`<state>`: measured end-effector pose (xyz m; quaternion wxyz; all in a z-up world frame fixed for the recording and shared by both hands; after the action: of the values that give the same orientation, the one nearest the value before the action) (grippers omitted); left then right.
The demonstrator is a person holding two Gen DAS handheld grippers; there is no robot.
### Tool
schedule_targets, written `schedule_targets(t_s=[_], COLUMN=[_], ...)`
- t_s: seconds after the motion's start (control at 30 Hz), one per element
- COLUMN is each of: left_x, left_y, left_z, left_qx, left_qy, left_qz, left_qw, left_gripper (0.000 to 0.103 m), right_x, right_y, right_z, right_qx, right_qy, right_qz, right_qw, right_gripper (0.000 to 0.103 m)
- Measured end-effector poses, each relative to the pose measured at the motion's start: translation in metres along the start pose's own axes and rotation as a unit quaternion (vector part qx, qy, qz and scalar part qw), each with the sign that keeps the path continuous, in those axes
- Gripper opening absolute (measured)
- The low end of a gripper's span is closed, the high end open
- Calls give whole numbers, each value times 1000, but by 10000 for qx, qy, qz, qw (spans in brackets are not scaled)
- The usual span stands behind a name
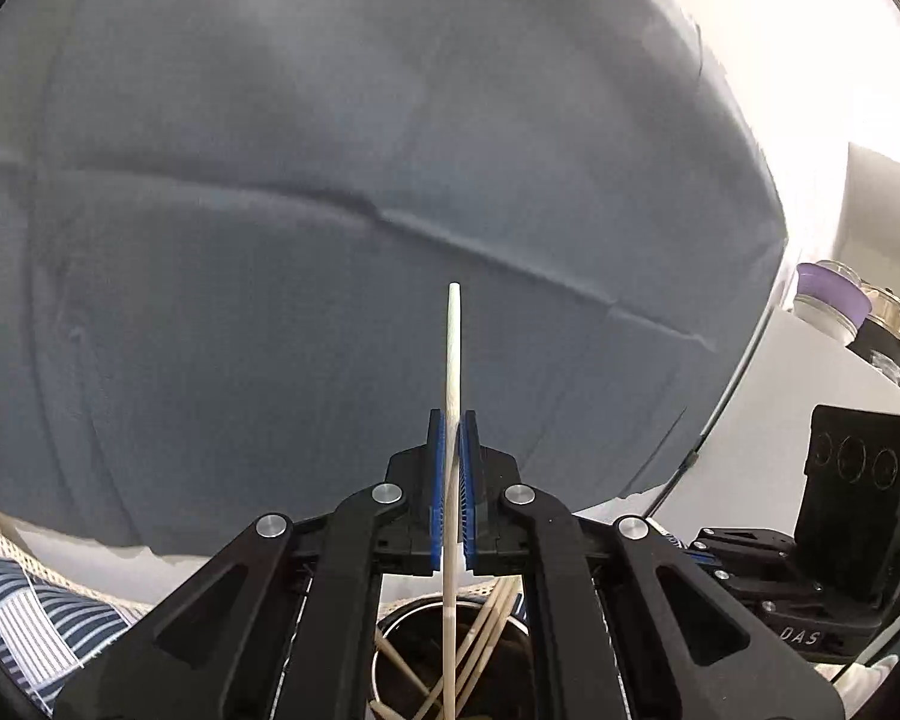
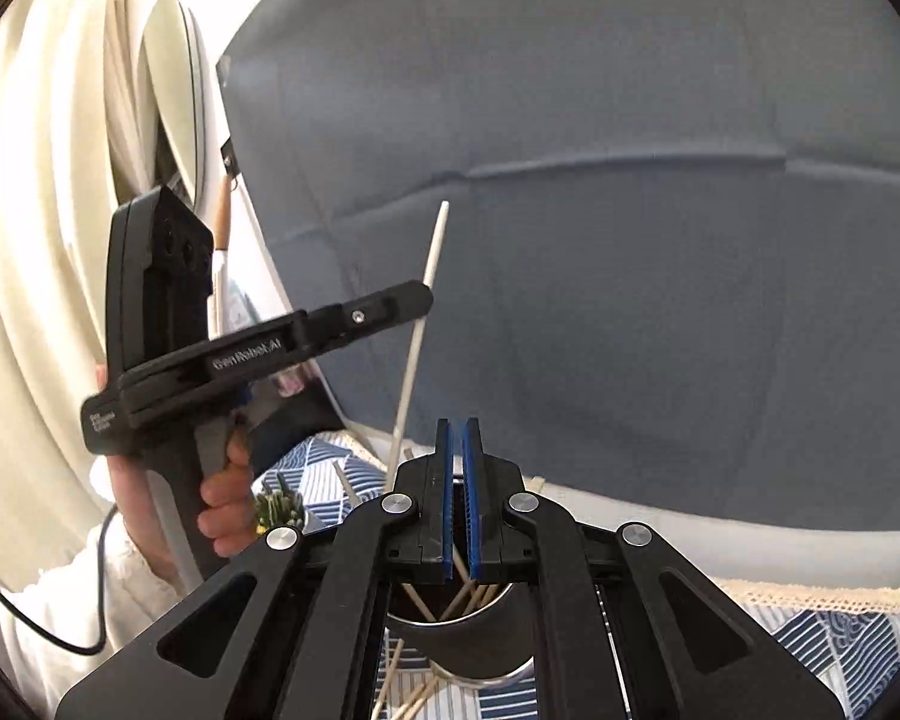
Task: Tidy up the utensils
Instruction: 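Open the left gripper over the cup while the right gripper releases its stick, then move both open tools back down toward the remaining loose sticks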
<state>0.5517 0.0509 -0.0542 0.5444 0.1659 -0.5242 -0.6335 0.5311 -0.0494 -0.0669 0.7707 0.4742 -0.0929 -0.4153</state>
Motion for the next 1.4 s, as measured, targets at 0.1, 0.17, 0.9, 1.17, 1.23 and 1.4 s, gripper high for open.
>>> schedule_targets(t_s=[0.1,0.17,0.9,1.17,1.23,1.4], left_x=[1,6,12,32,34,34], left_y=[-9,-10,-34,-59,-67,-99], left_z=[-2,-1,108,141,144,163], left_qx=[-28,-29,-225,-416,-476,-679], left_qy=[51,134,1323,1503,1468,1564], left_qz=[-101,-207,-274,-425,-350,-202], left_qw=[9999,9997,9906,9868,9874,9852], left_gripper=[5,16,97,97,97,97], right_x=[0,1,-12,-36,-44,-60], right_y=[-2,-2,-15,-33,-42,-75], right_z=[-4,-4,92,117,121,126], right_qx=[-33,-40,570,415,388,179], right_qy=[-126,-255,-1533,-1760,-1807,-1757], right_qz=[50,93,191,267,357,388], right_qw=[9999,9996,9864,9831,9821,9835], right_gripper=[6,7,90,95,95,95])
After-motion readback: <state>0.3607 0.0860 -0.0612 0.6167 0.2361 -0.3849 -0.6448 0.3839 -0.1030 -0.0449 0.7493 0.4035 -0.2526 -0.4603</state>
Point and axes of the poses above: each gripper's, at about its wrist camera, not at the fingertips, and z roughly against the way its jaws point, x to its right, y to its top, the point moved 10 cm from there along -z, roughly the way its jaws point, and after that the axes turned 7 degrees about -x, right-handed, at the moved point
